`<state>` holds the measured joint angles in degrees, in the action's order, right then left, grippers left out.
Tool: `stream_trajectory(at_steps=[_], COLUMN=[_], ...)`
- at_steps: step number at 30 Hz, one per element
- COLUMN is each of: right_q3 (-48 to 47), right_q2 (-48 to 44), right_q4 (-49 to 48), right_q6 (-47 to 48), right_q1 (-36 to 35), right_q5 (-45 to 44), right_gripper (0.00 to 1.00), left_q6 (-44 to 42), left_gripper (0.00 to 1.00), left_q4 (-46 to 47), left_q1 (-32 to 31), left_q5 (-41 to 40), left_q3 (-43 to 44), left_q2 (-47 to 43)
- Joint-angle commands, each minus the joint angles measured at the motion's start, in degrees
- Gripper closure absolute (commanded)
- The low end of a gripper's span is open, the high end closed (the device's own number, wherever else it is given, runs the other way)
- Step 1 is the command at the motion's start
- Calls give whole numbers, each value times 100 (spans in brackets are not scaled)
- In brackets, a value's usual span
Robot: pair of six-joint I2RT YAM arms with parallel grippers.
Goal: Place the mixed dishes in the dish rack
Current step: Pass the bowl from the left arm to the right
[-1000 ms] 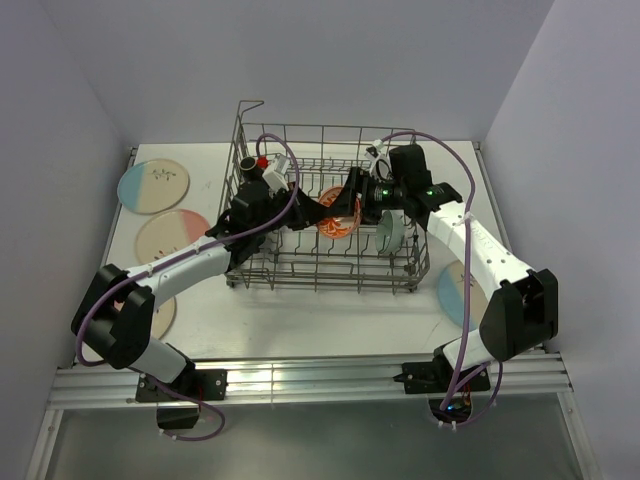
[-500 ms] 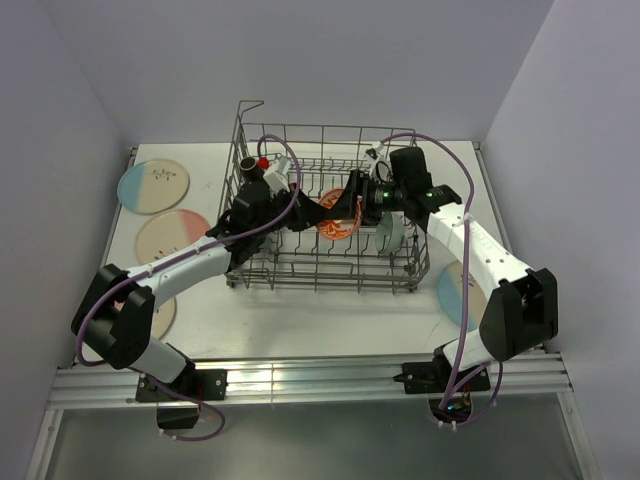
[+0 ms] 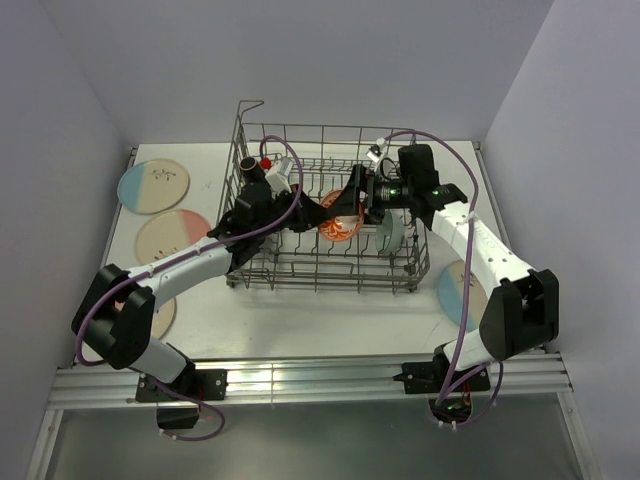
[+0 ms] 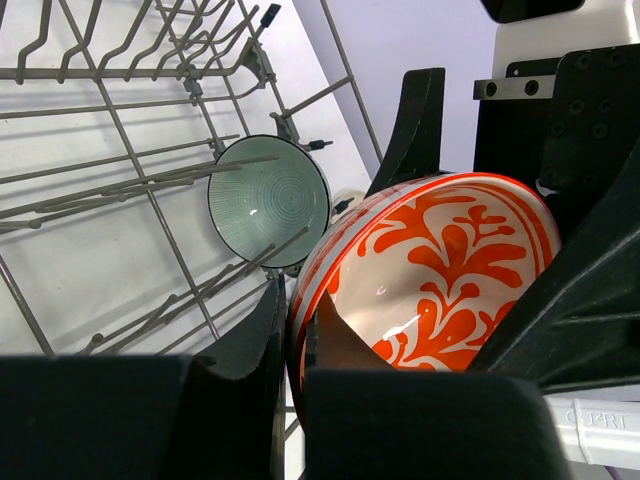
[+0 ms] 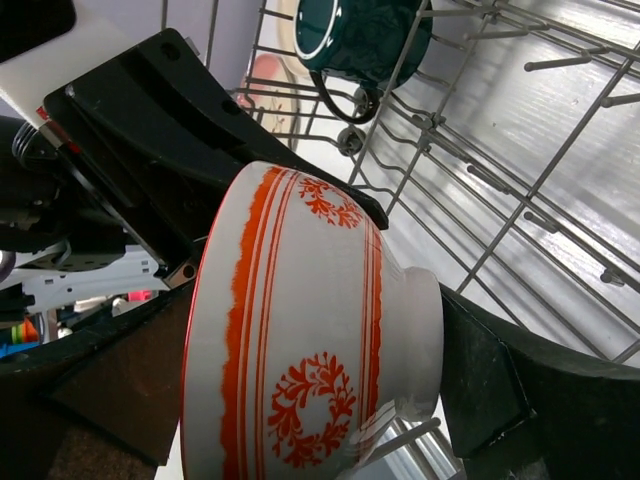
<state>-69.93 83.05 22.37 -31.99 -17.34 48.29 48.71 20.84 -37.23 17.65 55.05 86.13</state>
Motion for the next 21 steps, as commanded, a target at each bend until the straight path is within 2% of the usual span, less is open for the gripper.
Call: stream_trajectory(at_steps=[1,3,7,8,9,10,13,17,20,21], right_q3=[-117,-91,-21,14,23,32,50,41,15,15], right_q2=[-315,-359,-359,-368,-368,-359,-342,-315,-306,-298], right_q4=[-418,-435,-505,-532,-567,-585,-620,-646,-646,-646], right_q6=[105,105,-9,-35,-62,-97,-150,-176,-168,-167], right_q1=[65,99,117,108,108,108,108,117,126,117], right_q5=[374,374,391,400,400,418,435,462,479,479], right_gripper=[6,10,23,32,35,42,52,60,62,63], left_q6=[-98,-107,-98,-98,-81,-89,-72,-46,-11,7], left_gripper=[100,100,100,100,100,100,100,99,92,83], left_q4=[298,280,280,280,280,298,306,342,359,359], left_q1=[-38,-38,-38,-38,-38,-38,-38,-38,-38,-38], left_q5=[19,11,19,19,19,28,28,63,72,81], left_q3=[182,182,191,191,199,191,191,173,182,173], left_q2=[-43,-43,-43,-35,-35,-26,-43,-35,-26,-35])
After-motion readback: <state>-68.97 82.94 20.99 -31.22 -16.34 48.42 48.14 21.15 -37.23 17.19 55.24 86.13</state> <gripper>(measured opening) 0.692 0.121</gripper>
